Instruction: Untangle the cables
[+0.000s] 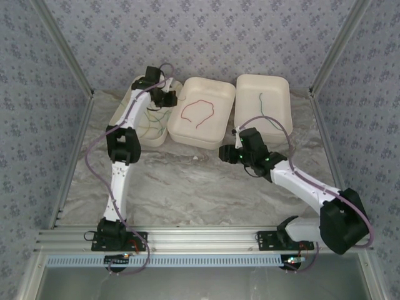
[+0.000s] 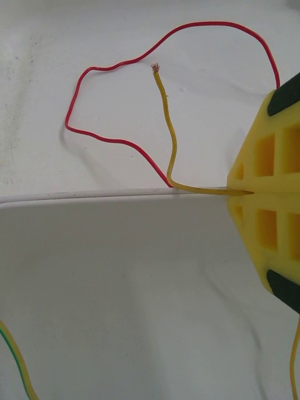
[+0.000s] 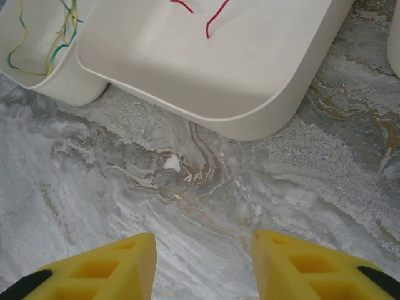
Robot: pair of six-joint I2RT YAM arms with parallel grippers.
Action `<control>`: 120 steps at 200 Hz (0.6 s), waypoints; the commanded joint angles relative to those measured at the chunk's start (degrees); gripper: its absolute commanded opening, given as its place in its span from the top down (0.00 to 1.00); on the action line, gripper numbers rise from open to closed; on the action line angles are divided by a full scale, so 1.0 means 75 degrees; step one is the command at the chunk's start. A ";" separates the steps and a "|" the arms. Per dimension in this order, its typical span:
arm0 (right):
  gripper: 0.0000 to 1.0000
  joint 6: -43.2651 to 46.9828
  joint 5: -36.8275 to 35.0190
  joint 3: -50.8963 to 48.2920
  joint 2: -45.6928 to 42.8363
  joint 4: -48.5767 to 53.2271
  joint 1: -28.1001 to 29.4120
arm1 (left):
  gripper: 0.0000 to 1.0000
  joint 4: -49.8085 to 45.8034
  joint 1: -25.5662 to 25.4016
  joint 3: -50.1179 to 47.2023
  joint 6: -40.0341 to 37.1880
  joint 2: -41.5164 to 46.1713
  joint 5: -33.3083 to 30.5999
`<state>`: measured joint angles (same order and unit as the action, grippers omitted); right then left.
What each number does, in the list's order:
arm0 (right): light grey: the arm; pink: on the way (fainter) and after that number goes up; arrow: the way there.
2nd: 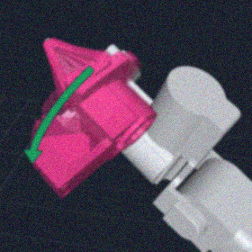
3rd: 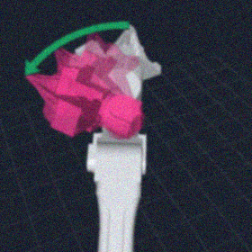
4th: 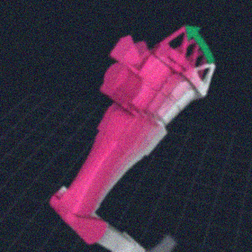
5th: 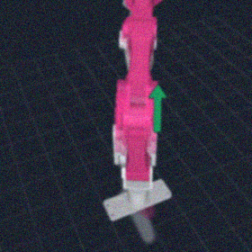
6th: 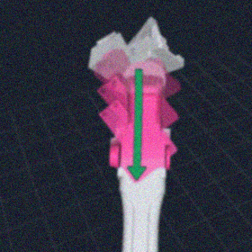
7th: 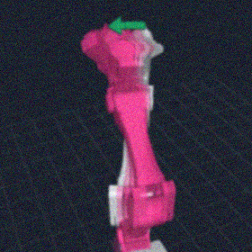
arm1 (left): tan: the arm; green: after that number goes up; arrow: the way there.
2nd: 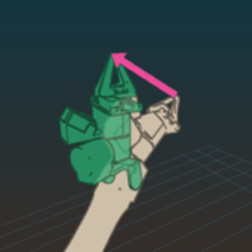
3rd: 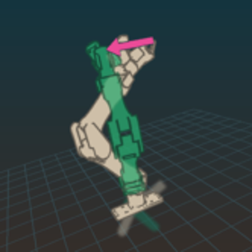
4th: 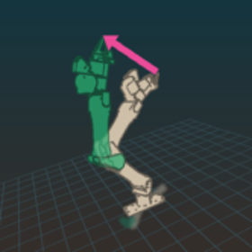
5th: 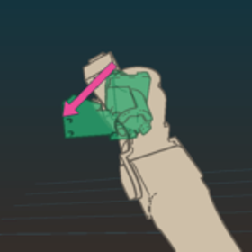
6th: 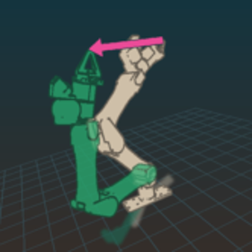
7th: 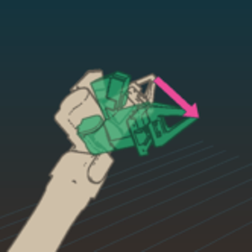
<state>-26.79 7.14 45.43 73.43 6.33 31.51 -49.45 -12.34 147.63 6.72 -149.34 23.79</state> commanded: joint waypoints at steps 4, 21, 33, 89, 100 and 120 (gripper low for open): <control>0.54 -0.0060 0.0220 0.0326 0.0188 -0.0359 -0.0122 | 1.00 0.0595 0.0110 0.0151 0.0465 0.0345 0.0721; 0.54 -0.0058 0.0243 0.0351 0.0252 -0.0373 -0.0127 | 1.00 0.0773 0.0139 0.0144 0.0711 0.0417 0.0975; 0.55 -0.0060 0.0244 0.0350 0.0222 -0.0346 -0.0132 | 0.96 0.0865 0.0168 0.0144 0.0887 0.0441 0.1136; 0.55 -0.0042 0.0195 0.0309 -0.0084 -0.0142 -0.0108 | 1.00 0.0945 0.0373 0.0144 0.1315 0.0330 0.1458; 0.55 -0.0036 0.0174 0.0305 -0.0133 -0.0108 -0.0103 | 1.00 0.0932 0.0379 0.0138 0.1327 0.0338 0.1460; 0.55 -0.0038 0.0214 0.0318 -0.0169 -0.0076 -0.0106 | 0.99 0.1059 0.0379 0.0109 0.1480 0.0341 0.1550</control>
<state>-26.81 8.43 46.33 73.63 4.58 30.76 -44.75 -9.82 147.63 16.19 -149.34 32.62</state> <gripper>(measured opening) 0.454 0.052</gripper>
